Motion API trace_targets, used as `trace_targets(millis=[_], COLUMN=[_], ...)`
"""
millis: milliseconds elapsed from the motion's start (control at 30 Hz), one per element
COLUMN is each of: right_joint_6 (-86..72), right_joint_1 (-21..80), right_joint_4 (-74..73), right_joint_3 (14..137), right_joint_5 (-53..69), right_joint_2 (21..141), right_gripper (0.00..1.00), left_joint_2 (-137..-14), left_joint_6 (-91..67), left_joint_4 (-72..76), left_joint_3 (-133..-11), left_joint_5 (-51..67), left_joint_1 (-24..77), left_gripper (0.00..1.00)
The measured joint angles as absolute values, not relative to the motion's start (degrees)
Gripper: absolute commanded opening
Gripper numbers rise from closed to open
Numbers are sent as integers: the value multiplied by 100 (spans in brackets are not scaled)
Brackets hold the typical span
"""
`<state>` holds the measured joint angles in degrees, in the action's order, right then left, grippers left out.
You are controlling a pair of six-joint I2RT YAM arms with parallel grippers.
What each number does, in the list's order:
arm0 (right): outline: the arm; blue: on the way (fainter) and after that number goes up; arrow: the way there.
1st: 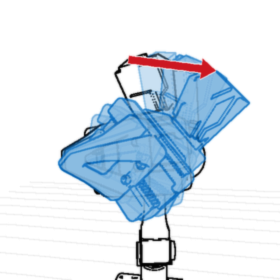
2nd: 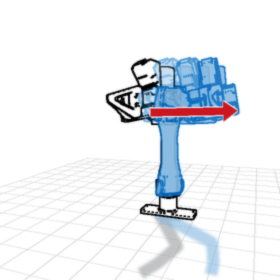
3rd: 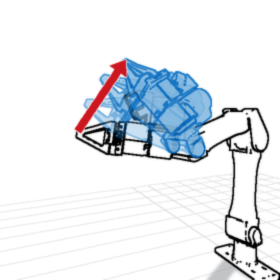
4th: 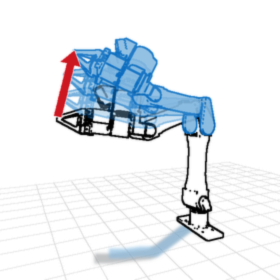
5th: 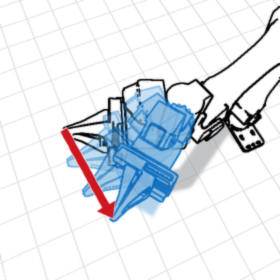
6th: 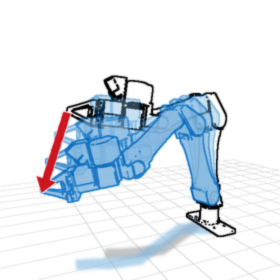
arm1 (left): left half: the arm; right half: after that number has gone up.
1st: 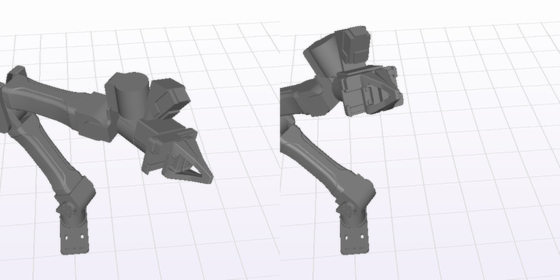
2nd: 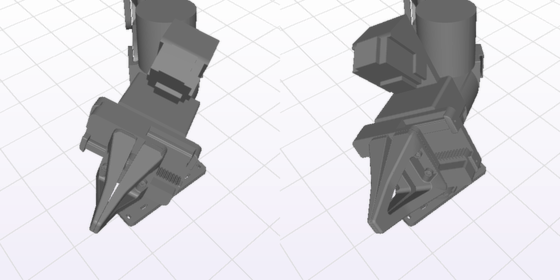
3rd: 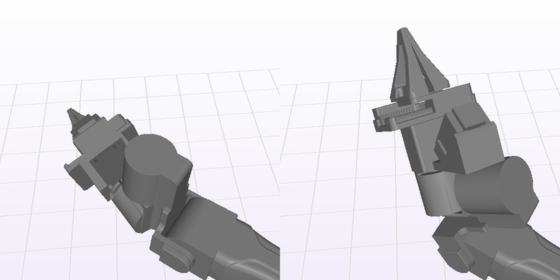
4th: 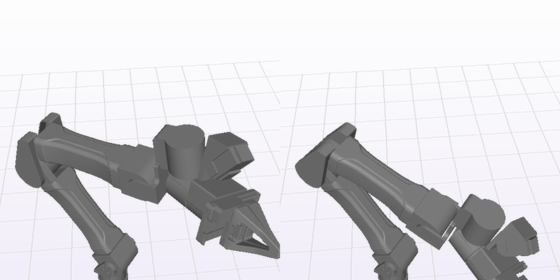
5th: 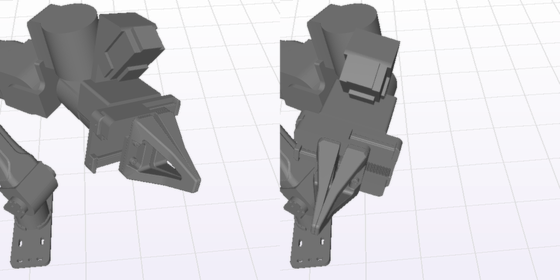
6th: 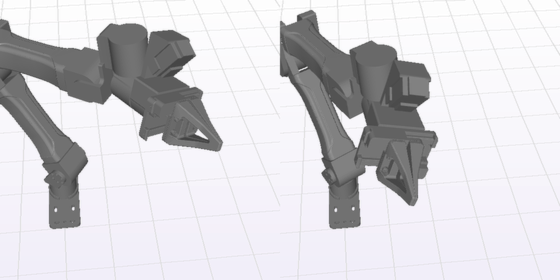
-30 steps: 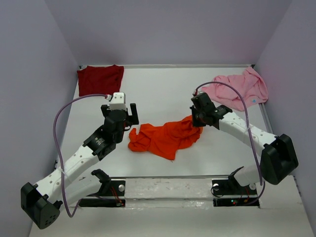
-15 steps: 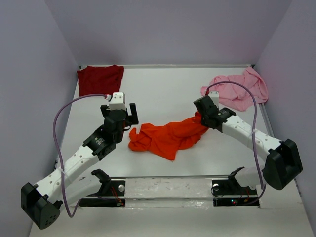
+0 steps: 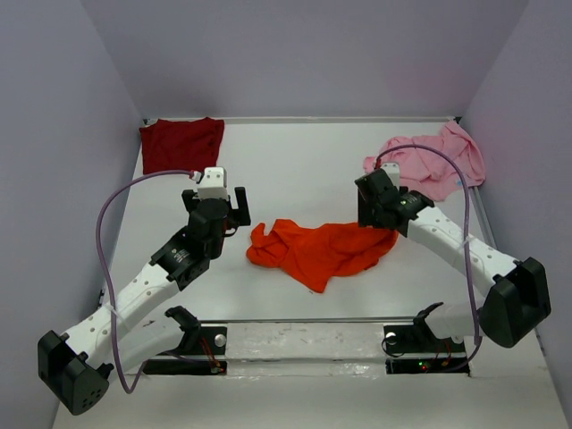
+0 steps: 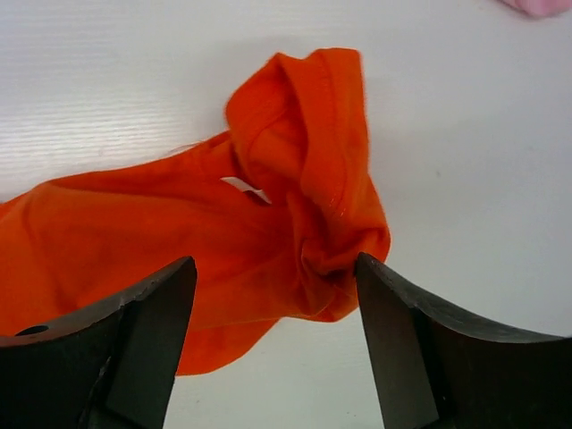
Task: Fold and stack the t-shirts
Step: Move the tshirt to the center of the board, then flatten out the tshirt
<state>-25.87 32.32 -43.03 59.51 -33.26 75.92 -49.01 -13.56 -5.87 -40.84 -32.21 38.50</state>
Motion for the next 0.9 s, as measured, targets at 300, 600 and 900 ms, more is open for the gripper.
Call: trace_targets(millis=[300,600,900], right_joint_6=[-1977,-1994,-2279], right_joint_1=[3579,4873,6132], right_joint_4=[-3983,-3647,-3197], right_joint_3=[6488,6569,6849], right_joint_5=[-1601,-1118,-1017], right_joint_2=[7835,8383,9428], right_gripper=[79,79,70], left_joint_2=[-4901,-4936,-5050], left_joint_6=[-1356,-1354,-1354], left_joint_4=[-587,-582,-585], left_joint_3=[-4084,-4084,-4084], left_joint_5=[-3216,-3194,-3155], left_joint_1=[3848,3811,3776], left_gripper=[99,99,99])
